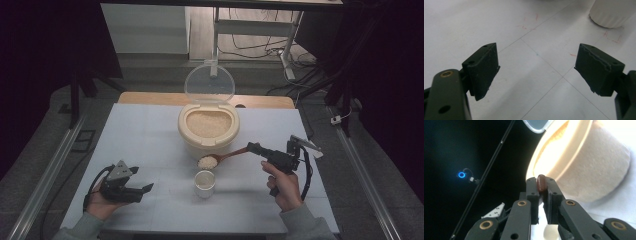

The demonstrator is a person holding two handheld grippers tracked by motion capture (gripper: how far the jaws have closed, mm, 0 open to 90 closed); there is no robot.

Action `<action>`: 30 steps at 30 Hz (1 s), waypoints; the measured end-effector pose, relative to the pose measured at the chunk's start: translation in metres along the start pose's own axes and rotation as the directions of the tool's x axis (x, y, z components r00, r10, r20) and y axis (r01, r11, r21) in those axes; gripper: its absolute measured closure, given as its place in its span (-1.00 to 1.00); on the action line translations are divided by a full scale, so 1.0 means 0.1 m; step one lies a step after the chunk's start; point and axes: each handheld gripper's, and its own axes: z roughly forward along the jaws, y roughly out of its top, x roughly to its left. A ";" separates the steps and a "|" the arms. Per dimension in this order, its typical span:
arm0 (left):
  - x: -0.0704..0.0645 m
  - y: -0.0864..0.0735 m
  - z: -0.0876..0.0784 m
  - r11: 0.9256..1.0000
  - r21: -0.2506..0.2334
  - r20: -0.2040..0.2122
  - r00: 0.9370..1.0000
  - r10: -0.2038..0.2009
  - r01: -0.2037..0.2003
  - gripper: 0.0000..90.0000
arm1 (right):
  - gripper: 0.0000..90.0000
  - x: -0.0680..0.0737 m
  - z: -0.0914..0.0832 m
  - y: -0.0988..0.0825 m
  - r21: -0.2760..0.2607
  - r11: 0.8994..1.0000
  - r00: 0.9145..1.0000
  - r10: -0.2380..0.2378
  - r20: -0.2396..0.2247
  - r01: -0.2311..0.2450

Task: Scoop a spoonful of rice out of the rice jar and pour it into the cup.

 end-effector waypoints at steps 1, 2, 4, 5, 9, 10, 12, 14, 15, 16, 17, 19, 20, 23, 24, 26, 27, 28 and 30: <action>0.00 0.00 0.00 1.000 0.001 0.000 1.000 0.000 0.000 -0.58 | 0.85 -0.02 0.00 -0.01 0.006 1.000 1.000 0.000 0.007 0.000; 0.00 0.00 0.00 1.000 0.001 0.000 1.000 0.001 -0.001 -0.58 | 0.85 -0.03 0.01 -0.02 0.011 1.000 1.000 -0.004 0.013 0.004; 0.00 0.00 0.00 1.000 0.001 -0.001 1.000 0.000 0.000 -0.58 | 0.85 -0.06 0.01 -0.05 0.018 1.000 1.000 -0.005 0.025 0.005; 0.00 0.00 0.00 1.000 0.000 -0.001 1.000 -0.001 0.001 -0.58 | 0.85 -0.08 0.01 -0.06 0.023 1.000 0.999 -0.010 0.031 0.009; 0.00 0.00 0.00 1.000 0.002 -0.001 1.000 0.000 0.000 -0.58 | 0.85 -0.11 0.02 -0.08 0.035 0.999 0.997 -0.043 0.063 0.041; 0.00 0.00 0.00 1.000 0.001 -0.002 1.000 -0.001 0.001 -0.58 | 0.85 -0.12 0.01 -0.09 0.036 0.998 0.996 -0.049 0.068 0.047; 0.00 0.00 0.00 1.000 0.001 -0.002 1.000 -0.001 0.001 -0.58 | 0.85 -0.12 0.01 -0.09 0.040 0.998 0.996 -0.058 0.074 0.055; 0.00 0.00 0.00 1.000 0.002 -0.003 1.000 0.000 0.000 -0.58 | 0.85 -0.10 0.02 -0.08 0.045 0.996 0.993 -0.080 0.087 0.076; 0.00 0.00 0.00 1.000 0.003 -0.003 1.000 0.001 -0.001 -0.58 | 0.85 -0.08 0.02 -0.08 0.049 0.995 0.991 -0.092 0.093 0.088; 0.00 0.00 0.00 1.000 0.002 -0.003 1.000 0.001 -0.001 -0.58 | 0.85 -0.07 0.02 -0.07 0.053 0.994 0.990 -0.104 0.097 0.099; 0.00 0.00 0.00 1.000 0.002 -0.003 1.000 0.000 0.000 -0.58 | 0.85 -0.06 0.02 -0.07 0.054 0.993 0.988 -0.112 0.101 0.107; 0.00 0.00 0.00 1.000 0.002 -0.003 1.000 0.000 0.000 -0.58 | 0.85 -0.04 0.03 -0.06 0.059 0.991 0.987 -0.125 0.105 0.119; 0.00 0.00 0.00 1.000 0.002 -0.003 1.000 0.000 0.000 -0.58 | 0.85 -0.03 0.03 -0.06 0.061 0.990 0.985 -0.133 0.109 0.127; 0.00 0.00 0.00 1.000 0.002 -0.003 1.000 0.000 0.000 -0.58 | 0.85 0.01 0.04 -0.06 0.071 0.986 0.980 -0.161 0.120 0.153; 0.00 0.00 0.00 1.000 0.002 -0.003 1.000 0.000 0.000 -0.58 | 0.85 0.02 0.04 -0.06 0.073 0.984 0.978 -0.170 0.122 0.162; 0.00 0.00 0.00 1.000 0.001 -0.003 1.000 0.000 0.000 -0.58 | 0.85 0.04 0.05 -0.06 0.075 0.981 0.974 -0.188 0.127 0.179; 0.00 0.00 0.00 1.000 0.001 -0.003 1.000 -0.001 0.001 -0.58 | 0.85 0.05 0.05 -0.06 0.078 0.979 0.972 -0.198 0.129 0.189; 0.00 0.00 0.00 1.000 0.002 -0.003 1.000 0.000 0.000 -0.58 | 0.85 0.06 0.05 -0.06 0.079 0.976 0.969 -0.210 0.133 0.201; 0.00 0.00 0.00 1.000 0.001 -0.003 1.000 -0.001 0.001 -0.58 | 0.85 0.09 0.06 -0.06 0.081 0.971 0.963 -0.233 0.134 0.223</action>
